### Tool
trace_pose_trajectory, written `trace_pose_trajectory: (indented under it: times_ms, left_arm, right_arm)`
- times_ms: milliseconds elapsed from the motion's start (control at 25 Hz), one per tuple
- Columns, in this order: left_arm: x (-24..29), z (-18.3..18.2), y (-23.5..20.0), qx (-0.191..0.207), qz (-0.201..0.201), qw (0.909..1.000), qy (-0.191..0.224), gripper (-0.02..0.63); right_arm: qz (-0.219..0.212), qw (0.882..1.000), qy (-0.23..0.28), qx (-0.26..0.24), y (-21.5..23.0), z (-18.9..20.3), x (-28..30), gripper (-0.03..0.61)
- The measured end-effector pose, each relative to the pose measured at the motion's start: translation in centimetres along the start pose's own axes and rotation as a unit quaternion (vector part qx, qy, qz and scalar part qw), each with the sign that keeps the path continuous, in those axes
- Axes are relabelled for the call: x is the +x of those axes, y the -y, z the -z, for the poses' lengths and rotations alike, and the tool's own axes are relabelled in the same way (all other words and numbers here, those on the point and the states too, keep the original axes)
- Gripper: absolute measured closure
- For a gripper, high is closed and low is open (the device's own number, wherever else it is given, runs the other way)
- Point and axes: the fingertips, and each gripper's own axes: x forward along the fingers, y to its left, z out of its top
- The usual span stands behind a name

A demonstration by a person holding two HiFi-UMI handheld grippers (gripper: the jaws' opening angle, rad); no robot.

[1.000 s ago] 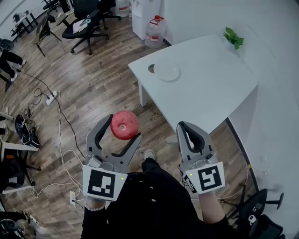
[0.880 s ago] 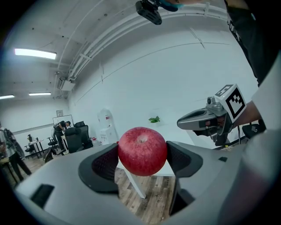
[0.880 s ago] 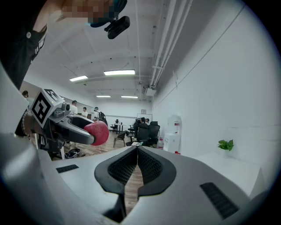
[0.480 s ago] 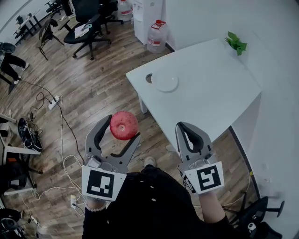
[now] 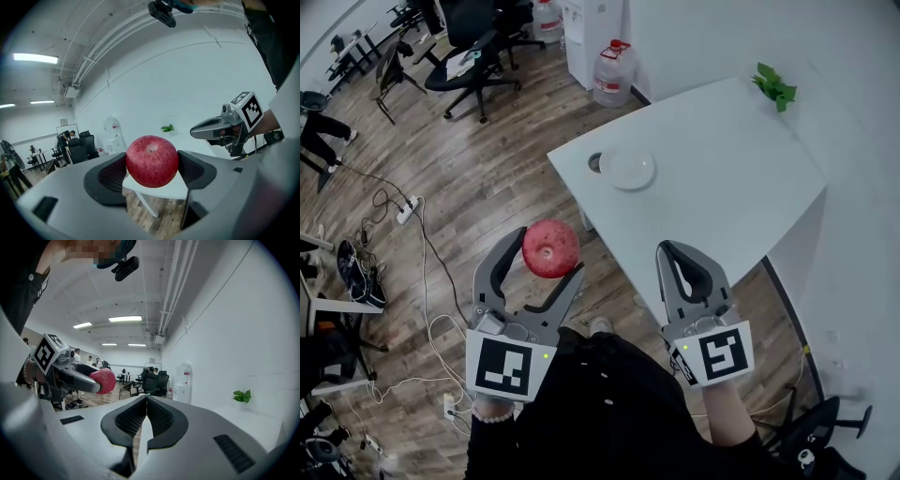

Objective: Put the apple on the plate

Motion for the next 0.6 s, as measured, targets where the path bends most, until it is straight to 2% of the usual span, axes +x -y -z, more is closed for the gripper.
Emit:
trace_pose_trajectory:
  times_ms: [600]
  left_arm:
    - [1.1,0.3,-0.1,-0.007,0.011,0.9999,0.01,0.267]
  right_arm:
    - [0.011,1.0,-0.006,-0.007,0.3,0.3,0.2,0.535]
